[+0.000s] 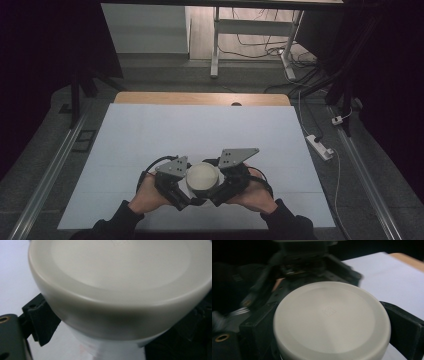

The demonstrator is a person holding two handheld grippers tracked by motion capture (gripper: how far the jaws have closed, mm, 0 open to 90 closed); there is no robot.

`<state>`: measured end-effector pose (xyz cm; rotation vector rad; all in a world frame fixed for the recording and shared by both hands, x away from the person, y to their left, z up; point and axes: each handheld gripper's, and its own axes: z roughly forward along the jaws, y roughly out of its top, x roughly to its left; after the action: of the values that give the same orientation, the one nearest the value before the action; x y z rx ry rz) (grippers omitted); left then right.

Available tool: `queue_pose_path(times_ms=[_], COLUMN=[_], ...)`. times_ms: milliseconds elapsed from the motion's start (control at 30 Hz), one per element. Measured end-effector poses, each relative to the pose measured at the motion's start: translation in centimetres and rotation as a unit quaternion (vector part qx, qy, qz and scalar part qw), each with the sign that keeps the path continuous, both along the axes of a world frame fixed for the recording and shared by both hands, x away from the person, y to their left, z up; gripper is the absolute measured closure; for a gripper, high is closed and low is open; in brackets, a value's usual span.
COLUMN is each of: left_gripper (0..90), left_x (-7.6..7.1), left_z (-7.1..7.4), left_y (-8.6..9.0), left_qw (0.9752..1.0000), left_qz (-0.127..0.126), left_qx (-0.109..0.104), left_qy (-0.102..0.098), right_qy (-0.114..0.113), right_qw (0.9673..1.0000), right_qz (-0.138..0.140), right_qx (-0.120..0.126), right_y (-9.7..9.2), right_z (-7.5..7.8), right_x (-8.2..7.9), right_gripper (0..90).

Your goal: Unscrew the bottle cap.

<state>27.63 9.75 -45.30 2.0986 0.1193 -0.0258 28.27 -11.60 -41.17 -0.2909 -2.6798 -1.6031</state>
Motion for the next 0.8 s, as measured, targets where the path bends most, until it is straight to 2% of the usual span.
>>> queue_pose_path(times_ms=[33, 67, 133, 167, 267, 300, 333, 400, 433, 467, 500, 533, 600, 633, 767, 800], left_gripper=[7.8, 7.7, 7.8, 7.8, 7.8, 7.8, 7.8, 7.8, 7.8, 7.8, 7.8, 7.8, 7.8, 7.8, 7.8, 7.8], left_x=[-0.2, -0.5, -0.5, -0.5, -0.2, -0.2, 0.1, 0.4, 0.6, 0.6, 0.7, 0.7, 0.8, 0.7, 0.5, 0.4], left_z=[0.0, 0.1, 0.2, 0.2, 0.4, 0.4, 0.3, 0.2, 0.2, 0.2, 0.2, 0.2, 0.1, 0.1, 0.1, 0.1], left_y=[-0.1, -0.3, -0.4, -0.4, 0.0, 0.0, 0.3, 0.6, 0.8, 0.8, 0.9, 0.9, 0.9, 0.9, 0.5, 0.3], left_qw=[0.9999, 0.9996, 0.9996, 0.9996, 0.9999, 0.9999, 0.9994, 0.9978, 0.9969, 0.9969, 0.9948, 0.9948, 0.9935, 0.9925, 0.9922, 0.9923], left_qz=[-0.011, -0.027, -0.029, -0.025, 0.008, 0.008, 0.034, 0.064, 0.078, 0.078, 0.101, 0.101, 0.114, 0.122, 0.125, 0.124], left_qx=[-0.001, -0.002, -0.003, -0.006, -0.011, -0.011, -0.010, -0.015, -0.014, -0.014, -0.009, -0.009, -0.007, -0.003, 0.006, 0.009], left_qy=[-0.003, -0.007, -0.008, -0.007, -0.005, -0.005, -0.003, 0.003, 0.005, 0.005, 0.004, 0.004, 0.006, 0.006, 0.001, -0.002], right_qy=[0.004, 0.007, 0.015, 0.017, 0.016, 0.017, 0.016, 0.010, 0.006, 0.002, -0.003, -0.003, -0.009, -0.014, -0.029, -0.039], right_qw=[0.9993, 0.9987, 0.9979, 0.9981, 0.9993, 0.9995, 0.9996, 0.9994, 0.9989, 0.9984, 0.9977, 0.9977, 0.9958, 0.9955, 0.9946, 0.9934], right_qz=[0.036, 0.051, 0.063, 0.059, 0.031, 0.019, 0.006, -0.024, -0.039, -0.053, -0.066, -0.066, -0.090, -0.094, -0.100, -0.107], right_qx=[-0.004, -0.002, -0.004, -0.005, 0.010, 0.017, 0.021, 0.024, 0.024, 0.021, 0.018, 0.018, 0.011, 0.009, -0.004, -0.006], right_y=[-0.2, -0.3, -0.4, -0.5, -0.8, -1.0, -1.3, -1.8, -1.9, -1.9, -1.8, -1.8, -1.2, -0.8, 0.1, 0.5], right_z=[0.2, 0.3, 0.5, 0.6, 1.2, 1.4, 1.7, 2.0, 2.2, 2.2, 2.1, 2.1, 1.6, 1.3, 0.6, 0.3], right_x=[-0.1, -0.2, -0.2, -0.2, 0.0, 0.1, 0.2, 0.4, 0.4, 0.4, 0.4, 0.4, 0.2, 0.1, -0.2, -0.4], right_gripper=[7.1, 7.1, 6.9, 6.8, 2.7, 1.8, 1.3, 1.2, 1.1, 1.0, 1.0, 1.0, 1.1, 1.4, 3.1, 4.4])
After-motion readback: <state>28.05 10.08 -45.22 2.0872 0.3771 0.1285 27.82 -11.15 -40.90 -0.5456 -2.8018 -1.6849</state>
